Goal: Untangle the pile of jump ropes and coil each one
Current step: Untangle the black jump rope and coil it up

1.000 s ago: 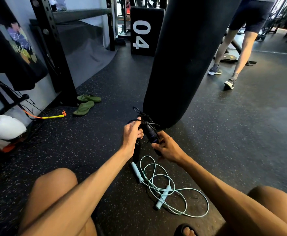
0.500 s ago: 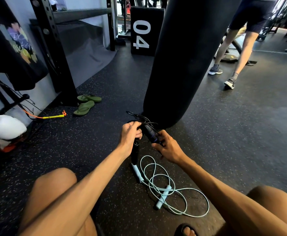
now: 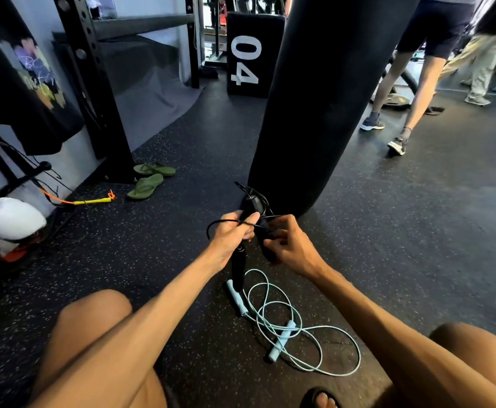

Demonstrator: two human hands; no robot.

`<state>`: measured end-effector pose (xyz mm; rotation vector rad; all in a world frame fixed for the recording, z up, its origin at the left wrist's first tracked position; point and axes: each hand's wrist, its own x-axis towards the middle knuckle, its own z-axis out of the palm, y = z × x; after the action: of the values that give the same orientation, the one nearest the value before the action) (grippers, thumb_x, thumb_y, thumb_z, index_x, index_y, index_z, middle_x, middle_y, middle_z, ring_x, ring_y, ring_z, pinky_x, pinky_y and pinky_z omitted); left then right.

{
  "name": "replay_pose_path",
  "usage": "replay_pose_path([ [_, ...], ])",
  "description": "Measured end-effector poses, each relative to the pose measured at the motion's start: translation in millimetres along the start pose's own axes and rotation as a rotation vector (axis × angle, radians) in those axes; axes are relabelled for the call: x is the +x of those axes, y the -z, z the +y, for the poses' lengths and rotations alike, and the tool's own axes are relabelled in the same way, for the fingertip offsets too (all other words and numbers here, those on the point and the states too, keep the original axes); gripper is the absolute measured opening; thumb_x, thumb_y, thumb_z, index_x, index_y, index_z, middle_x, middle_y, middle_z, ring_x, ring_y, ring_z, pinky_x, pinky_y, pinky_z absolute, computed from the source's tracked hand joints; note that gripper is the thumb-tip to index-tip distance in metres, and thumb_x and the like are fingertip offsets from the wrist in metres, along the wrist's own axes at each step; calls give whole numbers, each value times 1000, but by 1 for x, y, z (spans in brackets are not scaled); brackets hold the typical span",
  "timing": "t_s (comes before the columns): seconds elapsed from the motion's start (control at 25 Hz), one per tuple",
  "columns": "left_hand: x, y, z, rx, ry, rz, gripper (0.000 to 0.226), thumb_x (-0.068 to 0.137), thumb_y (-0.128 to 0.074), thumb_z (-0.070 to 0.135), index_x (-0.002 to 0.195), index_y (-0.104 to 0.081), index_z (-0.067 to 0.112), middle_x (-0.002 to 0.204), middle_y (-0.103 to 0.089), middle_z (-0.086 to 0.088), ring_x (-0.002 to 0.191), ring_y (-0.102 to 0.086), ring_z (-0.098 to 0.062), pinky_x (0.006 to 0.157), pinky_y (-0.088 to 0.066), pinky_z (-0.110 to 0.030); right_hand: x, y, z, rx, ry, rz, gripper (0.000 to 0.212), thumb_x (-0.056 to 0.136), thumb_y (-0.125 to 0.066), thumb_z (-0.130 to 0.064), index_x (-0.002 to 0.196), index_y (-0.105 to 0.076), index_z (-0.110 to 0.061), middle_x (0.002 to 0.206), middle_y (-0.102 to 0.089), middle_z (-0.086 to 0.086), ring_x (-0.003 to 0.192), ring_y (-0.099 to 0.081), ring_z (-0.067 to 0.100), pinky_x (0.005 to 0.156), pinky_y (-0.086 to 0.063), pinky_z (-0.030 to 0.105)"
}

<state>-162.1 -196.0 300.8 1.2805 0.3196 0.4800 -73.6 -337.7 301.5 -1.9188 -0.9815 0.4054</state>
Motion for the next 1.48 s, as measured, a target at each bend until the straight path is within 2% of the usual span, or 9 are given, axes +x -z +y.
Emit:
replay_pose_path([
  [0.08, 2, 4, -1, 39, 7, 44, 23, 97, -54, 9, 76, -50, 15, 51, -38, 14, 46, -34, 0, 48, -26, -15, 4, 8, -6, -149, -34, 106, 21, 94, -57, -36, 106, -47, -22, 95, -70, 6, 77, -68, 19, 70, -59, 45],
  [0.2, 1, 5, -6, 398, 27, 73, 13, 93, -64, 22, 82, -59, 18, 61, -56, 13, 60, -54, -4, 55, -41, -17, 8, 20, -18, -375, 65, 358, 24, 95, -47, -45, 102, -47, -23, 79, -66, 3, 70, -62, 25, 64, -50, 38],
  [0.28, -1, 7, -10, 688, 53, 68, 20, 88, -69, 36, 79, -60, 20, 68, -60, 5, 65, -57, -9, 60, -43, -26, 10, 26, -28, -322, 123, 369, 20, 92, -43, -35, 101, -55, -21, 77, -64, -1, 69, -61, 23, 64, -49, 36],
  [0.48, -1, 10, -11, 880, 118, -81, 32, 86, -69, 41, 88, -63, 10, 72, -61, -1, 69, -57, -15, 61, -41, -27, 19, 30, -24, -335, -11, 232, 29, 93, -51, -32, 81, -69, -14, 73, -67, 1, 64, -61, 16, 59, -49, 33],
  [0.68, -7, -3, -12, 930, 105, -142, 18, 88, -68, 27, 77, -56, 17, 62, -52, 11, 56, -48, -3, 44, -32, -12, 25, 14, -7, -214, -139, 118, 22, 89, -69, -34, 74, -68, -17, 58, -54, -9, 53, -47, 1, 48, -34, 14],
  [0.92, -3, -6, -10, 728, 208, -19, 19, 86, -62, 29, 74, -61, 14, 67, -62, 0, 63, -59, -14, 60, -45, -25, 25, 10, -5, -2, -145, 305, 20, 92, -65, -27, 77, -69, -13, 64, -60, -5, 58, -52, 6, 59, -42, 25],
  [1.12, 1, 10, -21, 788, 335, 42, 19, 80, -62, 29, 72, -54, 14, 63, -53, 0, 57, -50, -14, 52, -36, -25, 26, 18, -4, 55, -183, 468, 19, 93, -61, -27, 80, -65, -13, 74, -70, 8, 70, -69, 27, 67, -58, 45],
  [1.24, -2, 32, -38, 769, 448, 94, 19, 69, -60, 29, 68, -46, 15, 57, -45, -1, 48, -41, -14, 50, -32, -25, 41, 65, 2, 160, -277, 624, 34, 91, -51, -25, 75, -64, 1, 69, -71, 12, 65, -72, 31, 64, -58, 54],
  [1.48, 4, 40, -53, 833, 471, 139, 16, 80, -61, 20, 70, -51, 12, 58, -48, -2, 52, -46, -17, 53, -36, -25, 42, 85, 0, 413, -318, 556, 25, 96, -42, -11, 82, -59, 1, 84, -69, 27, 69, -69, 35, 57, -60, 40],
])
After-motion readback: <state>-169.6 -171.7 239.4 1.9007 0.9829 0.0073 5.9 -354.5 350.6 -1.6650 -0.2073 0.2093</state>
